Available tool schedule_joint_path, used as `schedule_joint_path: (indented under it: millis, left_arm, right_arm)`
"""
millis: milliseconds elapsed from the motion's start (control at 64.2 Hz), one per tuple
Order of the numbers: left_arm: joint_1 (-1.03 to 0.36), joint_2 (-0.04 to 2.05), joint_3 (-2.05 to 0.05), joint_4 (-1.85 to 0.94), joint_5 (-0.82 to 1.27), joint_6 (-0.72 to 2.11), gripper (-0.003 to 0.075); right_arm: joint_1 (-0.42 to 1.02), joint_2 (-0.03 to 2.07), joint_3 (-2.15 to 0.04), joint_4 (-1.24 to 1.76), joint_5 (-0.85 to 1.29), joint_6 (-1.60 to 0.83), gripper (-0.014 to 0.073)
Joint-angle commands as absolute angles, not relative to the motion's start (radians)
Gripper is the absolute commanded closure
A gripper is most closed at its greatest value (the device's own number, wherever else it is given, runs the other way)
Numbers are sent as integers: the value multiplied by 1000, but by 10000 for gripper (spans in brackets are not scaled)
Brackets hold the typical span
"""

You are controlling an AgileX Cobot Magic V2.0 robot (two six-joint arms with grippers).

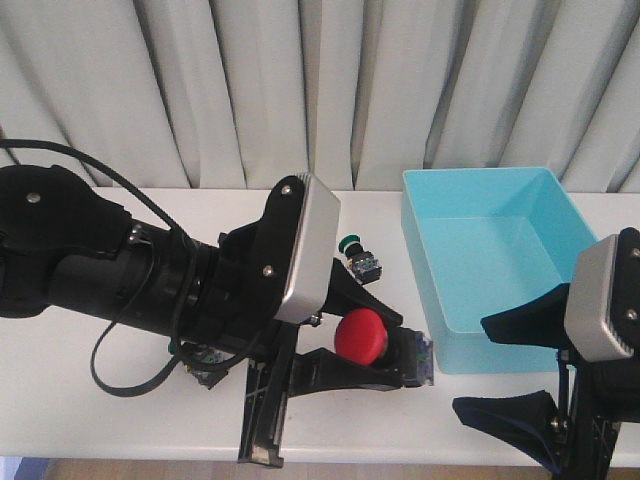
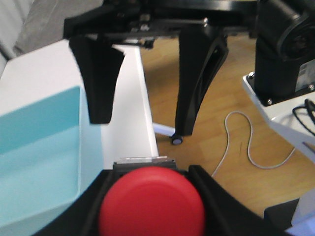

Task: Pick red and yellow buttons and place in box
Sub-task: 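Close the right gripper on the red button held by the left gripper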

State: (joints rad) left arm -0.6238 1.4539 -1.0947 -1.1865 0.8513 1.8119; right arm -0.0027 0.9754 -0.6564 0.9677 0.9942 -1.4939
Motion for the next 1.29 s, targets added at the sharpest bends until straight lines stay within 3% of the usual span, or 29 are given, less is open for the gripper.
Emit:
schedule_joint_path:
  millis: [0, 389, 670, 779, 1090, 1277]
  left_arm:
    - [-628, 1422, -1121, -1313, 870, 1842, 575]
    - [-628, 1422, -1121, -1326, 911, 1842, 575]
    - [-628, 1422, -1121, -1325, 924, 1842, 575]
    - [-628, 1422, -1121, -1324, 925, 1842, 575]
    - [-628, 1422, -1121, -1323, 925, 1842, 574]
    - [-628, 1422, -1121, -1311, 928, 1839, 514]
  right_arm:
    - [-3, 970, -690, 1064, 1015, -1580, 46]
    - [295, 970, -690, 996, 729, -1638, 46]
    - [393, 970, -690, 999, 657, -1678, 62]
    - [394, 970, -690, 999, 653, -1685, 106]
    - [394, 970, -690, 999, 652, -1689, 335]
    - [394, 970, -690, 999, 653, -1691, 366]
